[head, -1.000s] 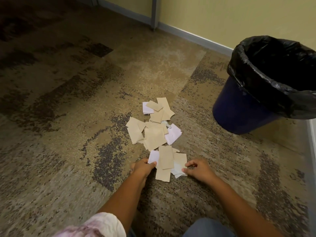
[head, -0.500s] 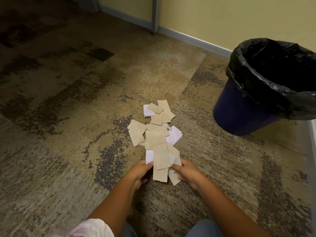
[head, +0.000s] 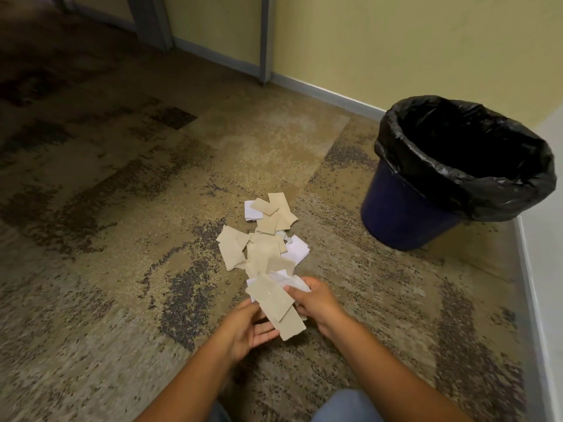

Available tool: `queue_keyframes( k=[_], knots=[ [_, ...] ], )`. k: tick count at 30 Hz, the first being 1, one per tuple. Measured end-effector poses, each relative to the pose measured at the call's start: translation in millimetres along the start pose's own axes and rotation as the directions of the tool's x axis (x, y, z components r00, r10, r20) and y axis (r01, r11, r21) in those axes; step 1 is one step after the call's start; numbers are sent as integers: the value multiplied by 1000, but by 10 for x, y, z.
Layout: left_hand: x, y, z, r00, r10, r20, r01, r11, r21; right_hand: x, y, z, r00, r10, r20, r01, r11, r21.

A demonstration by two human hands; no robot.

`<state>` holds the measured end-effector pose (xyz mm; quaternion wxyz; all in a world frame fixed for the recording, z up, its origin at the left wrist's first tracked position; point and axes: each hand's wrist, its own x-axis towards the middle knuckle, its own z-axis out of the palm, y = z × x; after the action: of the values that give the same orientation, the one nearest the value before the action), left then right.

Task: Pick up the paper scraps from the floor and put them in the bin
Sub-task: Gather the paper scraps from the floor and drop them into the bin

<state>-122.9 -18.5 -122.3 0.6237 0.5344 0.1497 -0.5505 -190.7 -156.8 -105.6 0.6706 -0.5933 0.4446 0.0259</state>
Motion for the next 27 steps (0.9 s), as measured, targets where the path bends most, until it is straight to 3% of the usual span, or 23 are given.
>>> queue_keyframes(
  k=[5, 11, 16, 17, 19, 21, 24, 27],
  knots=[
    [-98, 43, 91, 999, 35, -25, -33, 996, 82, -79, -157, -105, 984, -60, -165, 61, 998, 1],
    [-197, 87, 150, 999, 30, 16, -30, 999, 10, -279, -567, -490, 948, -188, -256, 176, 982, -73],
    [-237, 139, 207, 999, 28, 32, -28, 1000, -11, -480, -1075, -1074, 829, -341, -443, 329, 938, -107],
    [-242, 149, 212, 999, 29, 32, -28, 999, -17, -514, -1223, -1233, 822, -326, -467, 351, 936, -35],
    [-262, 179, 232, 999, 26, 26, -25, 999, -22, -577, -1532, -1540, 870, -230, -437, 380, 877, 294],
    [-288, 213, 268, 1000, 29, 11, -29, 1000, 7, -604, -1796, -1811, 905, -146, -398, 378, 705, 600],
    [-336, 305, 333, 998, 60, 2, -60, 996, 73, -557, -2105, -2081, 919, -111, -378, 381, 497, 780],
    [-398, 452, 437, 995, 101, -11, -99, 986, 132, -540, -2271, -2193, 935, -135, -329, 356, 376, 856]
  ],
)
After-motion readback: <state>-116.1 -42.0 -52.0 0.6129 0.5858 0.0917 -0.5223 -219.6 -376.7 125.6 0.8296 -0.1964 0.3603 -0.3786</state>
